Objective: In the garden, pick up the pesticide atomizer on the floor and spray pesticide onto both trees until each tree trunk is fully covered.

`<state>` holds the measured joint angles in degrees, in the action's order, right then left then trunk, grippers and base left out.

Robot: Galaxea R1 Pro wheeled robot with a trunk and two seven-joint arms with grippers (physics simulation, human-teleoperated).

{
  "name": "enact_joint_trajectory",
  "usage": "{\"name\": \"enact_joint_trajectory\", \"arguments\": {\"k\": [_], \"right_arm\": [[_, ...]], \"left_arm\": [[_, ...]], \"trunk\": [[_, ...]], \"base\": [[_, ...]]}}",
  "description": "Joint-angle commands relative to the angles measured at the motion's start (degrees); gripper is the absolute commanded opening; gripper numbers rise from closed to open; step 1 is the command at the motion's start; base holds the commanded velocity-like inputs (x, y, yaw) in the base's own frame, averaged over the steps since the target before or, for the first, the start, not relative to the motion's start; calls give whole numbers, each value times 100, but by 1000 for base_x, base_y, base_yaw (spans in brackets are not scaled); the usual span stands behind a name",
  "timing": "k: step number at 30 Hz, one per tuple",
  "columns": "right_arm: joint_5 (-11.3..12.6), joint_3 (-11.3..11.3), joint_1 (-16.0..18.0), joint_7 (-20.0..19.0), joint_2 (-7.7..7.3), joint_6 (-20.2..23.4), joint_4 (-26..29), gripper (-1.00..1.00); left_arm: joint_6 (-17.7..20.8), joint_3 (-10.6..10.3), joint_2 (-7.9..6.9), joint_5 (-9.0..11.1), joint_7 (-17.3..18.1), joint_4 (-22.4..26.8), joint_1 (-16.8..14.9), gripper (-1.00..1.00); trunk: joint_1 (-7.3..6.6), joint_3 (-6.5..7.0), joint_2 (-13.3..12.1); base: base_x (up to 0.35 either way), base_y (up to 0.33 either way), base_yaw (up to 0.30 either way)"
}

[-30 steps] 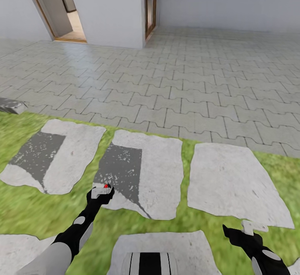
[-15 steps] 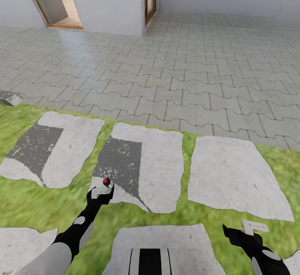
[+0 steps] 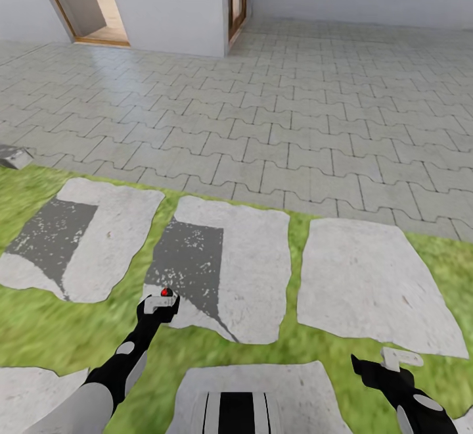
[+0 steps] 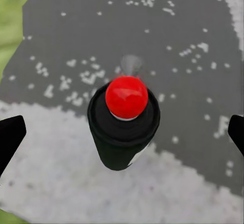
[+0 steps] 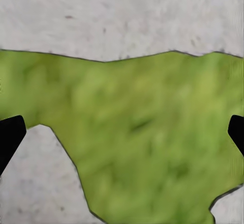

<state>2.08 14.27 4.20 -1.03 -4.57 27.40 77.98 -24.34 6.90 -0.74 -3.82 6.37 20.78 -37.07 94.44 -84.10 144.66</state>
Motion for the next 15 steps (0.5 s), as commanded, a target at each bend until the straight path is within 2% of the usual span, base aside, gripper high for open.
{"name": "enact_joint_trajectory", "arguments": {"k": [1, 15], "right_arm": [[21, 5, 2, -9, 0, 29, 7, 100], [21, 5, 2, -11, 0, 28, 7, 100]], "left_arm": [[-18, 49, 4, -40, 40, -4, -3, 100], [-18, 49, 4, -40, 40, -4, -2, 100]], "trunk": [[0, -3, 1], [0, -9, 1]], "base": [[37, 0, 0], [14, 0, 0]]}}
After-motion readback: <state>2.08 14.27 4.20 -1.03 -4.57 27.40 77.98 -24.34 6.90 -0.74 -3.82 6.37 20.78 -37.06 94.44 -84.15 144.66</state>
